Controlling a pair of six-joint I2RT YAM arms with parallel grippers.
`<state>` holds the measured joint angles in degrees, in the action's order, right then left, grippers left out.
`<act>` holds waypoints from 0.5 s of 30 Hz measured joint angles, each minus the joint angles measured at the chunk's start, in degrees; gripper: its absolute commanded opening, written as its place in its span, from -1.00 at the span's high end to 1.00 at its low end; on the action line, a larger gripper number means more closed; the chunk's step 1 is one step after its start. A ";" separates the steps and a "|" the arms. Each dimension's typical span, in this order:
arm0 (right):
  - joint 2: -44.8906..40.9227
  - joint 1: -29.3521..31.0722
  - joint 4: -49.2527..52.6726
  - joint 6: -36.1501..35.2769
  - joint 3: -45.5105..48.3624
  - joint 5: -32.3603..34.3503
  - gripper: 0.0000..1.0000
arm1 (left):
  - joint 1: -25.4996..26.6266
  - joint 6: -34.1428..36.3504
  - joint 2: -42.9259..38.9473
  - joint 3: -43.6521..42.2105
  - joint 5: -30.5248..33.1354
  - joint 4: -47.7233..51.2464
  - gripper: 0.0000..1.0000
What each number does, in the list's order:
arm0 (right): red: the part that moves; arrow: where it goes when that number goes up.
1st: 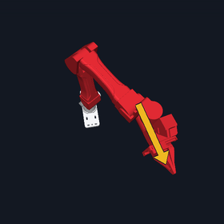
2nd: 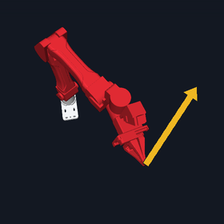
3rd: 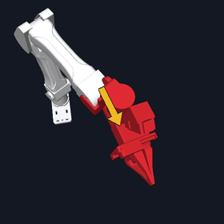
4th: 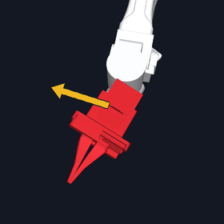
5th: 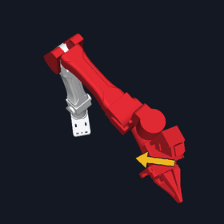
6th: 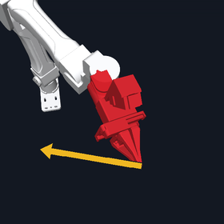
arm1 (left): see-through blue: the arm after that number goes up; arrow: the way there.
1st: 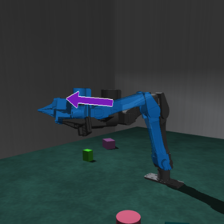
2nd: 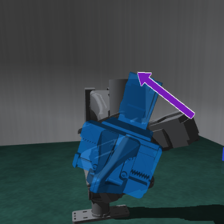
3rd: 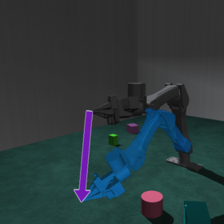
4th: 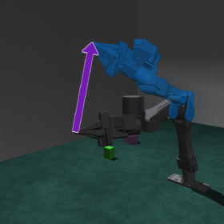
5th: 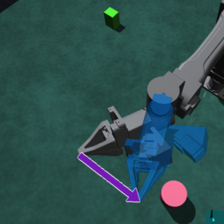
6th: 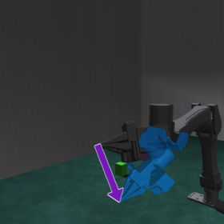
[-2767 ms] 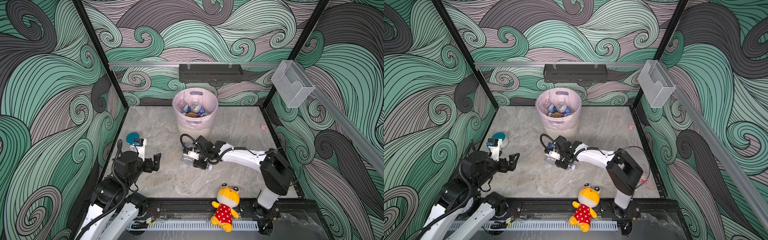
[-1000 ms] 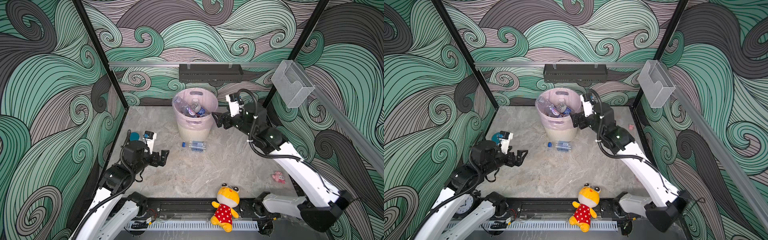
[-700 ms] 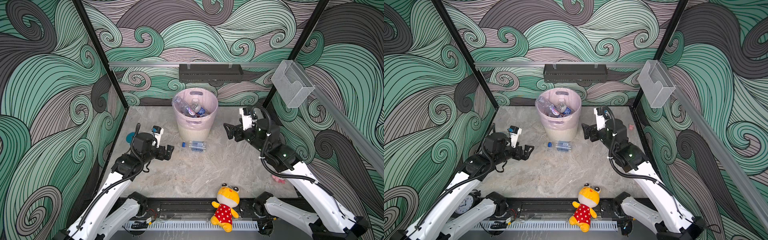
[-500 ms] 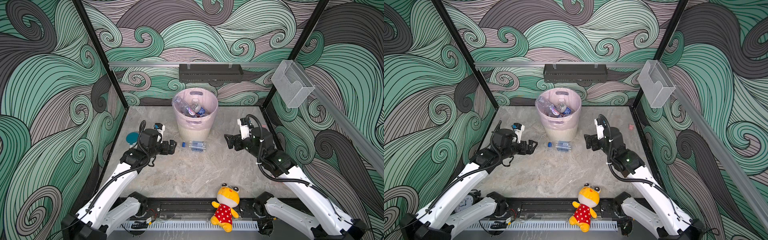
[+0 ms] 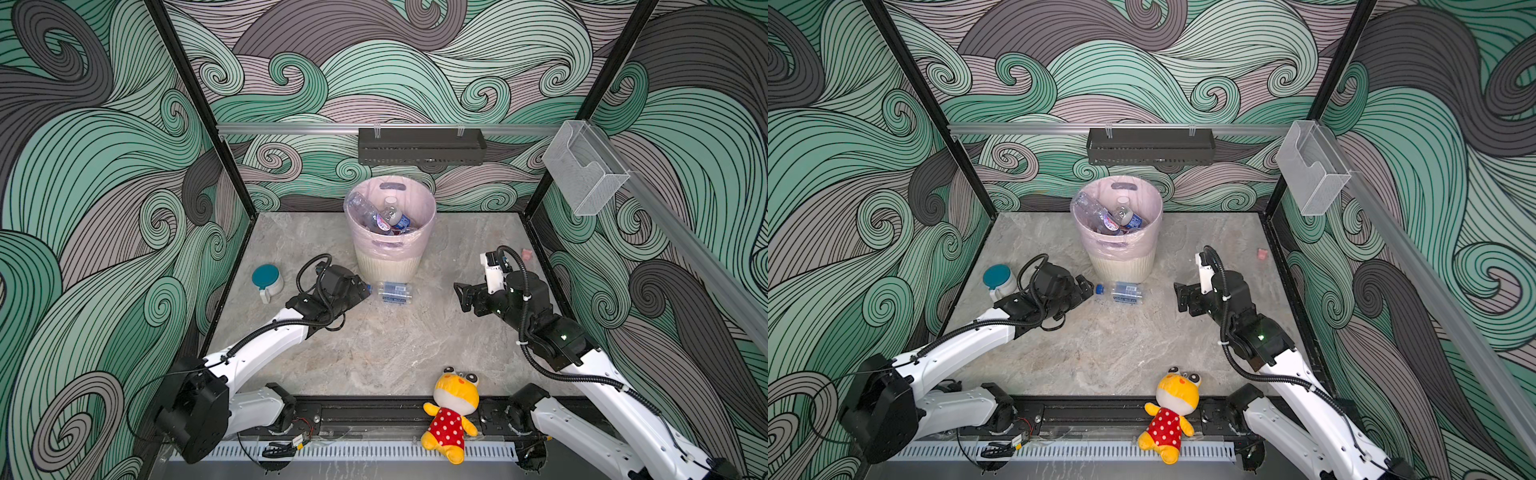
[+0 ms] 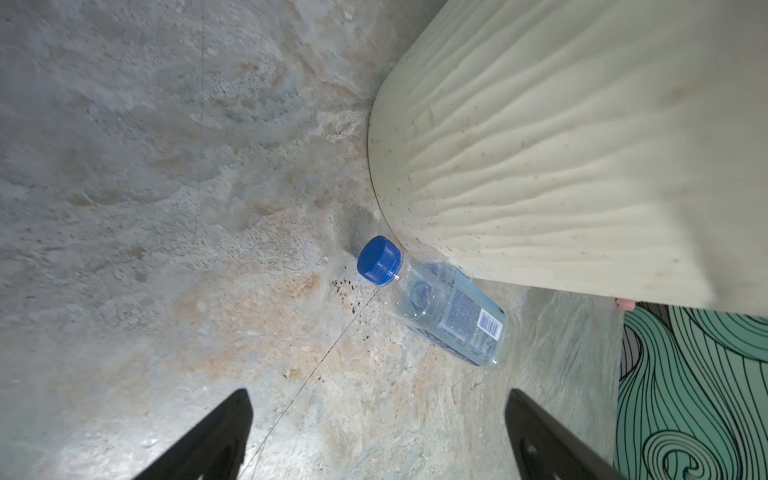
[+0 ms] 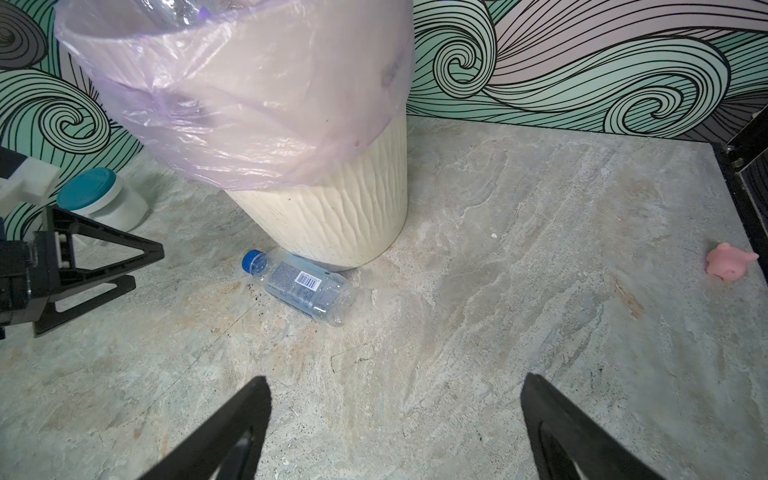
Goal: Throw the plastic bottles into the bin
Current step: 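Withdraw the right gripper while the left gripper reaches toward the blue-capped bottle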
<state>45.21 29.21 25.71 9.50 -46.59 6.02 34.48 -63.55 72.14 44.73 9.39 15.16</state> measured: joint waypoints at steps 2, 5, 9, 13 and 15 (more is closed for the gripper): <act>-0.42 -0.04 0.09 -0.02 0.63 0.02 -0.87 | 1.29 -2.08 3.21 1.20 0.98 -0.61 -0.95; -0.74 -0.11 0.35 0.00 1.53 0.02 -0.85 | 2.91 -4.87 8.85 4.04 1.95 -1.62 -0.94; -1.44 -0.22 0.24 0.39 3.06 -0.31 -0.78 | 4.72 -7.28 14.82 7.26 2.10 -3.50 -0.91; -0.33 -0.31 -0.37 0.61 5.07 -3.65 -0.70 | 5.53 -8.11 15.54 7.78 3.45 -2.75 -0.89; 2.67 -0.31 -1.40 -0.33 5.64 -8.13 -0.67 | 5.53 -7.85 13.90 7.61 4.98 -1.16 -0.88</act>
<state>47.88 28.91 24.32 9.17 -40.95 -2.11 40.01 -71.40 86.04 52.34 14.37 14.00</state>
